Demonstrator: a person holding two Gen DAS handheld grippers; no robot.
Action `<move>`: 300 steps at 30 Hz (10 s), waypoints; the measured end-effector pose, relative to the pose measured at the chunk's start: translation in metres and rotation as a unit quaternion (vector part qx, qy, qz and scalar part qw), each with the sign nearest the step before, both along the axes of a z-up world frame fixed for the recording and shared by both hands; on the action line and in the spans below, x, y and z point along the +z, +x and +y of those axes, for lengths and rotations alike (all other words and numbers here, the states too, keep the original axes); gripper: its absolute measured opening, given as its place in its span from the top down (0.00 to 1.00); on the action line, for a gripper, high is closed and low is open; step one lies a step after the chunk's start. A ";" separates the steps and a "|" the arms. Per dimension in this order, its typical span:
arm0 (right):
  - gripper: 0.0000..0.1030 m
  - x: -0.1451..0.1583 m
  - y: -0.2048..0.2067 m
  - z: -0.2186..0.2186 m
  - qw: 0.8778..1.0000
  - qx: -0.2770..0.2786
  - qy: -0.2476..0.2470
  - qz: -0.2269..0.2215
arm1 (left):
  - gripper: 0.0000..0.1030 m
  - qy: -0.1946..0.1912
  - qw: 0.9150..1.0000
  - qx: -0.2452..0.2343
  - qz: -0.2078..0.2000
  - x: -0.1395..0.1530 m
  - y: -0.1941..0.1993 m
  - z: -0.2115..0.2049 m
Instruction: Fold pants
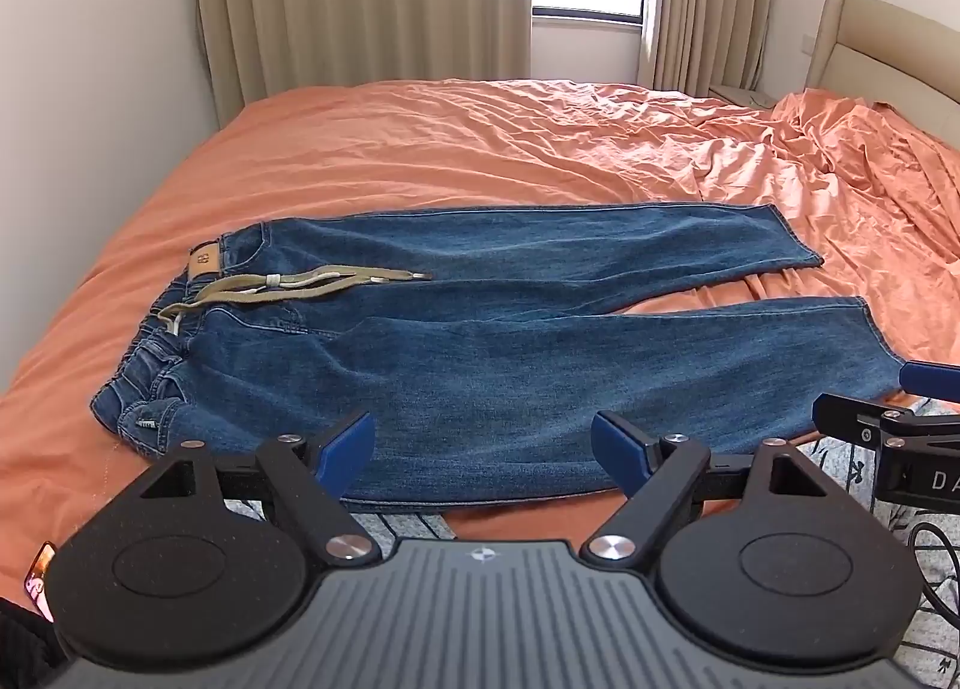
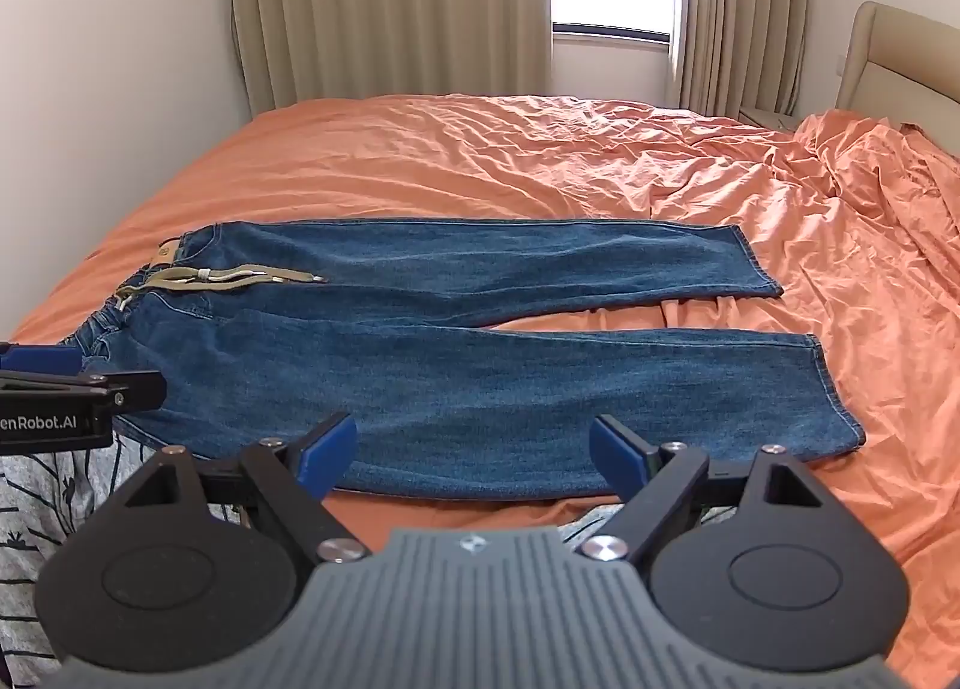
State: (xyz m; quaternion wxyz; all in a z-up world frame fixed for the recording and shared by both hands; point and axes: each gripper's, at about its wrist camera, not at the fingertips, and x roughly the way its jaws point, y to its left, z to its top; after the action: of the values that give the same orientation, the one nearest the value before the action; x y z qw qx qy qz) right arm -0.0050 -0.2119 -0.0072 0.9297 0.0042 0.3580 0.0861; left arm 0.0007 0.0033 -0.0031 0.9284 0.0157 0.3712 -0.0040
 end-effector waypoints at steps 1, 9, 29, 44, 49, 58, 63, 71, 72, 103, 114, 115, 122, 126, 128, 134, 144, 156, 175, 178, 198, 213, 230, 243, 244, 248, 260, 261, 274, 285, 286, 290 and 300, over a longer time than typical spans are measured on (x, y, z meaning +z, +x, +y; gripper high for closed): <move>0.21 0.000 0.000 0.000 1.000 0.000 -0.001 0.000 | 0.07 0.000 1.000 0.000 0.001 0.001 0.000 0.000; 0.21 0.002 -0.001 0.000 1.000 0.001 0.001 -0.001 | 0.07 -0.001 1.000 -0.001 -0.001 0.000 0.000 0.002; 0.21 0.006 -0.003 -0.006 1.000 -0.017 0.008 -0.001 | 0.07 -0.003 1.000 0.001 -0.002 0.010 -0.001 0.004; 0.21 0.007 -0.003 -0.008 1.000 -0.019 0.010 -0.002 | 0.07 0.000 1.000 0.003 -0.001 0.005 -0.001 0.000; 0.21 0.007 -0.003 -0.009 1.000 -0.019 0.010 -0.002 | 0.07 0.000 1.000 0.003 -0.002 0.005 -0.001 0.000; 0.21 0.007 -0.003 -0.011 1.000 -0.019 0.011 -0.003 | 0.07 -0.001 1.000 0.003 -0.001 0.005 -0.001 0.000; 0.21 0.007 -0.004 -0.011 1.000 -0.019 0.011 -0.003 | 0.07 0.000 1.000 0.003 -0.002 0.005 -0.001 0.000; 0.21 0.007 -0.004 -0.011 1.000 -0.019 0.011 -0.003 | 0.07 -0.001 1.000 0.003 -0.002 0.005 -0.002 0.001; 0.21 0.007 -0.004 -0.011 1.000 -0.019 0.011 -0.003 | 0.07 0.000 1.000 0.003 -0.002 0.005 -0.002 0.001; 0.21 0.008 0.054 -0.108 0.982 -0.178 0.057 -0.004 | 0.32 0.131 0.988 0.067 -0.041 -0.094 0.010 0.264; 0.21 0.014 0.058 -0.096 0.963 -0.265 0.028 -0.044 | 0.35 0.187 0.980 0.070 0.017 -0.170 0.002 0.318; 0.21 0.013 0.061 -0.094 0.963 -0.263 0.023 -0.044 | 0.35 0.191 0.979 0.073 0.018 -0.172 0.003 0.320; 0.21 0.004 0.086 -0.097 0.965 -0.259 -0.025 -0.001 | 0.34 0.269 0.960 0.068 -0.047 -0.149 0.007 0.323; 0.21 -0.010 0.105 -0.109 0.970 -0.236 -0.045 0.040 | 0.27 0.290 0.956 -0.025 -0.044 -0.134 0.018 0.310; 0.21 -0.015 0.110 -0.115 0.970 -0.232 -0.046 0.052 | 0.26 0.311 0.946 -0.089 -0.032 -0.137 0.024 0.301; 0.21 -0.019 0.117 -0.142 0.963 -0.255 -0.033 0.077 | 0.25 0.388 0.894 -0.223 -0.005 -0.161 0.035 0.276; 0.25 -0.018 0.128 -0.174 0.965 -0.236 -0.044 0.106 | 0.64 0.511 0.777 -0.367 0.010 -0.189 0.040 0.253; 0.50 -0.057 0.149 -0.205 0.975 0.033 -0.176 0.131 | 0.83 0.308 0.932 -0.190 0.014 -0.111 0.085 0.260; 0.84 -0.191 0.127 -0.233 0.869 0.272 -0.403 0.094 | 0.83 0.235 0.967 0.026 0.095 -0.080 0.136 0.243; 1.00 -0.193 0.125 -0.234 0.873 0.258 -0.409 0.063 | 0.83 0.231 0.967 0.044 0.095 -0.079 0.135 0.242; 1.00 -0.037 0.329 -0.235 0.952 0.027 -0.302 -0.028 | 0.85 0.186 0.975 0.121 0.013 0.018 0.240 0.249; 1.00 -0.182 0.537 -0.193 0.932 0.066 -0.339 0.111 | 0.84 0.229 0.957 0.094 0.151 -0.112 0.424 0.264; 1.00 -0.216 0.566 -0.182 0.938 -0.003 -0.330 0.104 | 0.76 0.198 0.964 0.123 0.125 -0.137 0.419 0.278; 0.36 -0.126 0.522 -0.167 0.974 -0.056 -0.194 0.104 | 0.02 0.116 0.979 0.099 0.133 -0.080 0.395 0.288; 0.36 -0.121 0.511 -0.158 0.976 -0.045 -0.187 0.106 | 0.00 0.114 0.982 0.095 0.120 -0.073 0.392 0.287; 0.36 -0.107 0.460 -0.121 0.979 0.002 -0.173 0.107 | 0.03 0.096 0.985 0.109 0.097 -0.041 0.380 0.296; 0.36 -0.135 0.314 -0.078 0.989 -0.027 0.091 0.113 | 0.11 -0.173 0.961 0.216 0.015 -0.059 0.239 0.372; 0.36 -0.140 0.306 -0.077 0.988 -0.035 0.104 0.112 | 0.11 -0.199 0.952 0.233 0.004 -0.071 0.227 0.381; 0.38 -0.162 0.277 -0.140 0.940 -0.183 0.259 0.122 | 0.16 -0.451 0.826 0.332 -0.061 -0.202 0.231 0.408; 0.38 -0.155 0.275 -0.226 0.916 -0.272 0.280 0.095 | 0.86 -0.232 0.908 0.337 -0.091 -0.118 0.277 0.369; 0.38 -0.154 0.274 -0.232 0.914 -0.275 0.285 0.091 | 0.86 -0.221 0.912 0.331 -0.096 -0.106 0.276 0.365; 0.38 -0.159 0.269 -0.260 0.897 -0.287 0.328 0.075 | 0.86 -0.177 0.921 0.342 -0.062 -0.115 0.286 0.376; 0.48 -0.184 0.306 -0.334 0.863 -0.317 0.390 0.042 | 0.85 -0.076 0.921 0.381 0.036 -0.177 0.323 0.364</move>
State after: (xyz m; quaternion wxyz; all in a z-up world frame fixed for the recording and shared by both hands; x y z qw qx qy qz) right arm 0.3007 -0.5455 -0.1911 0.8134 0.4838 0.3128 -0.0809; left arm 0.3238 0.3669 -0.1802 0.8442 -0.1981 0.3804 0.3214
